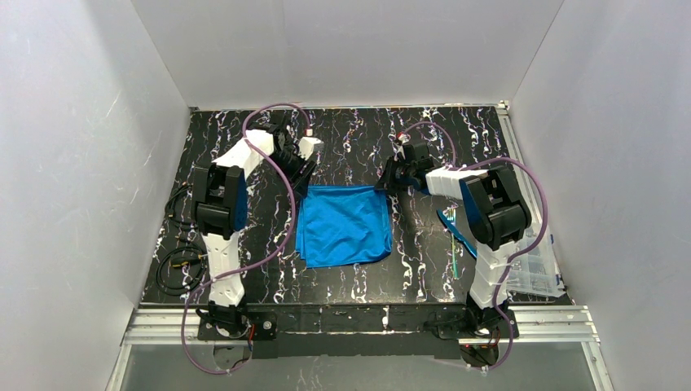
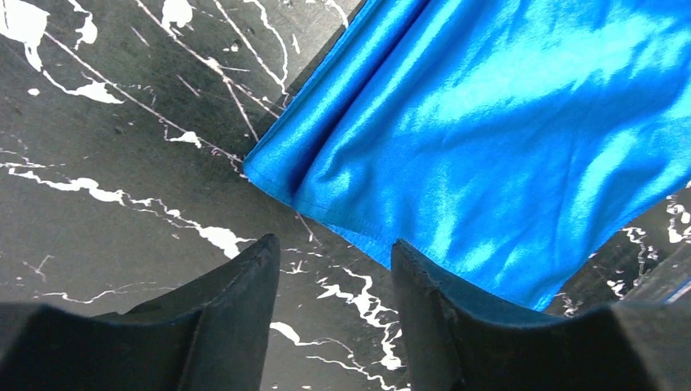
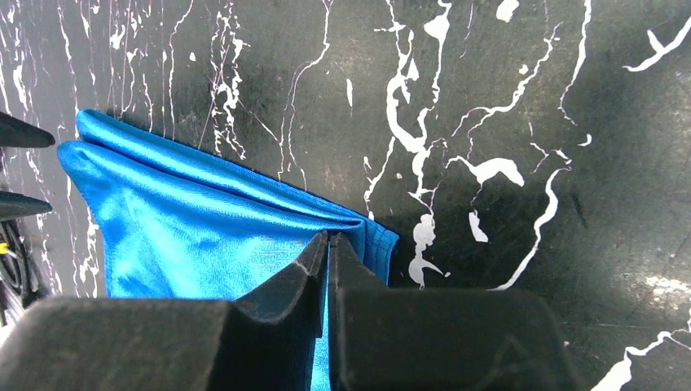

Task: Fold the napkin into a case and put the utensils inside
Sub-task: Smooth out the lower triangle-folded napkin at the center of the board.

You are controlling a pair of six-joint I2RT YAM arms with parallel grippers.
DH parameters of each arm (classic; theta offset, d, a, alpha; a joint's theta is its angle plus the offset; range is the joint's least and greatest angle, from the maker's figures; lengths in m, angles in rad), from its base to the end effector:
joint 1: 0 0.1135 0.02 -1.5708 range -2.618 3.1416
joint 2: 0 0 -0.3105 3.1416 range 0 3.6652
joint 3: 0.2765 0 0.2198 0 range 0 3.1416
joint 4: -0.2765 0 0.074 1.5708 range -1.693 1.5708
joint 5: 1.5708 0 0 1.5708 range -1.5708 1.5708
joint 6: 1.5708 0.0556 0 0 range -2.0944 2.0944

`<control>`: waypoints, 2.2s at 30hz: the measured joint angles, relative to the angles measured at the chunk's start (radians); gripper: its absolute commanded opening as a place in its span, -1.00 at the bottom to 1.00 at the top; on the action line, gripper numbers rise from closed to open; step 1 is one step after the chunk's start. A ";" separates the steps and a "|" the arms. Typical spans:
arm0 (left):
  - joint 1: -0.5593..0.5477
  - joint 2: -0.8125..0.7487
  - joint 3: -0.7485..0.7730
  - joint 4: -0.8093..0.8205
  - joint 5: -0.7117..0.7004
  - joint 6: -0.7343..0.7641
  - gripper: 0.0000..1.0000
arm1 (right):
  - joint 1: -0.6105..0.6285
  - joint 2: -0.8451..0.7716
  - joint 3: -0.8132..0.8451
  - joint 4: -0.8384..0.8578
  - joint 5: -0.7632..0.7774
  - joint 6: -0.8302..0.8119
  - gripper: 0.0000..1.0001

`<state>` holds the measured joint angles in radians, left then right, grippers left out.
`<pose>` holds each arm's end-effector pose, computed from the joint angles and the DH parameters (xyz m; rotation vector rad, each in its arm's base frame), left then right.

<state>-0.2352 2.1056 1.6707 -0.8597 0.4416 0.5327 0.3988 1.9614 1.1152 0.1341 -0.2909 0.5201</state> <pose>0.4118 -0.1231 0.2264 1.1111 2.5209 -0.5545 0.3805 0.1776 0.1989 -0.0150 2.3807 0.7941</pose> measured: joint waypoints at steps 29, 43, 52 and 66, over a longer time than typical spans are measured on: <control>0.020 0.083 0.035 0.031 0.080 -0.204 -1.00 | -0.006 -0.006 -0.033 0.056 -0.003 0.005 -0.82; 0.020 0.083 0.048 0.046 0.061 -0.223 -1.00 | -0.013 -0.007 -0.046 0.078 -0.014 0.008 -0.83; 0.020 0.087 0.059 0.092 0.019 -0.241 -0.96 | -0.019 -0.007 -0.048 0.079 -0.025 0.008 -0.81; 0.043 0.043 0.044 0.113 0.006 -0.255 0.97 | 0.005 -0.160 -0.050 -0.073 0.101 -0.060 -0.31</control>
<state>-0.1925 2.1490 1.7145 -0.7464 0.4480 0.2775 0.4042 1.8011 1.0653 0.0608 -0.1894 0.4603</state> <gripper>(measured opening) 0.870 0.342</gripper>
